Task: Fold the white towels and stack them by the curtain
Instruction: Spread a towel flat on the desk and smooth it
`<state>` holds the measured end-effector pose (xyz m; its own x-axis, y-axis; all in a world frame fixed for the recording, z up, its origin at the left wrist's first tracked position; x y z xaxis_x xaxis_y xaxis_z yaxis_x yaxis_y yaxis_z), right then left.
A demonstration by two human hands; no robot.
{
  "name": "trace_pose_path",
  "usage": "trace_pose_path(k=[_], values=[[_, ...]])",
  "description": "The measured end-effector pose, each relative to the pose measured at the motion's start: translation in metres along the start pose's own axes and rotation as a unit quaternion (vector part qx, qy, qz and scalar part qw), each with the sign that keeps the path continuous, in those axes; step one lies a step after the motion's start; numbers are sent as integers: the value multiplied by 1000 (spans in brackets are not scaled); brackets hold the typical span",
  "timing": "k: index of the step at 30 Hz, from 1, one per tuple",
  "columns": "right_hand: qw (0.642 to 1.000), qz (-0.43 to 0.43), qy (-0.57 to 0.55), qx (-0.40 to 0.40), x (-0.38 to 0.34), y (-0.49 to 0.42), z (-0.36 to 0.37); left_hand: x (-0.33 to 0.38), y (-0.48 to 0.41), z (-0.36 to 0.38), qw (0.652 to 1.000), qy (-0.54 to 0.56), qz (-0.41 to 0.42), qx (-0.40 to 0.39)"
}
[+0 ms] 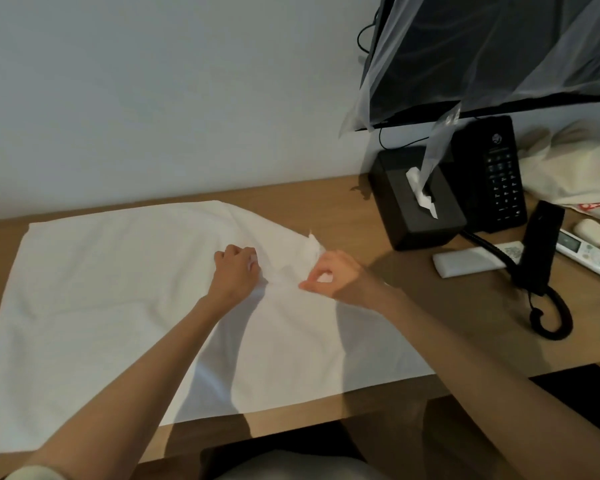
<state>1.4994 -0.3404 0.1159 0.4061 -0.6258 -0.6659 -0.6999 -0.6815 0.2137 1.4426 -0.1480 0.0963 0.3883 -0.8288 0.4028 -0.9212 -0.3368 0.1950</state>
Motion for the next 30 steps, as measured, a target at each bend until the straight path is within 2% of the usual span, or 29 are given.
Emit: trace_pose_path(k=[1, 2, 3, 4, 6, 9, 13, 19, 22, 25, 27, 30], values=[[996, 26, -84, 30, 5, 6, 5, -2, 2, 1, 1000, 8, -3, 1], [986, 43, -127, 94, 10, 11, 6, -2, 4, 2, 1000, 15, -7, 0], [979, 65, -115, 153, 14, 16, 5, -2, 5, 2, 1000, 19, -11, -1], [976, 93, -83, 178, 16, 18, 6, -1, 5, 3, 1000, 24, -17, -2], [977, 138, -45, 158, 18, 17, 11, 0, 3, 3, 998, 41, -37, -5], [982, 105, -18, 156, 11, 9, -3, -2, -2, 6, 995, 72, -56, -35], [965, 96, 81, 228, 2, 0, -57, 2, -10, 7, 995, 72, -32, -61], [916, 134, 82, 370, 13, -25, -127, 25, -31, -4, 992, 112, 52, -31], [925, 104, 122, 344, 12, -36, -121, 34, -42, 0, 995, 20, 92, -46], [961, 35, 177, 209, 5, -44, -68, 39, -49, 17, 984, -112, 123, -66], [978, 47, 142, 144, 8, -48, -29, 44, -53, 31, 974, -168, 133, -69], [968, 112, 215, 71, 26, -57, 15, 44, -63, 42, 974, -199, 96, -51]])
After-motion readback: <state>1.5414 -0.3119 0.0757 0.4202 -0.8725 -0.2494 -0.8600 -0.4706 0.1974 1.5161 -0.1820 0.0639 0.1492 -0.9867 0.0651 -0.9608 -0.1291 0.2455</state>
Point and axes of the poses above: each hand's wrist, its own y-axis away from the middle knuckle, its own z-axis out of the palm, x = y × z, the point moved 6 cm from there along -y, towards the middle knuckle, and after that the axes turned 4 degrees about -y, right-handed, at the moved point
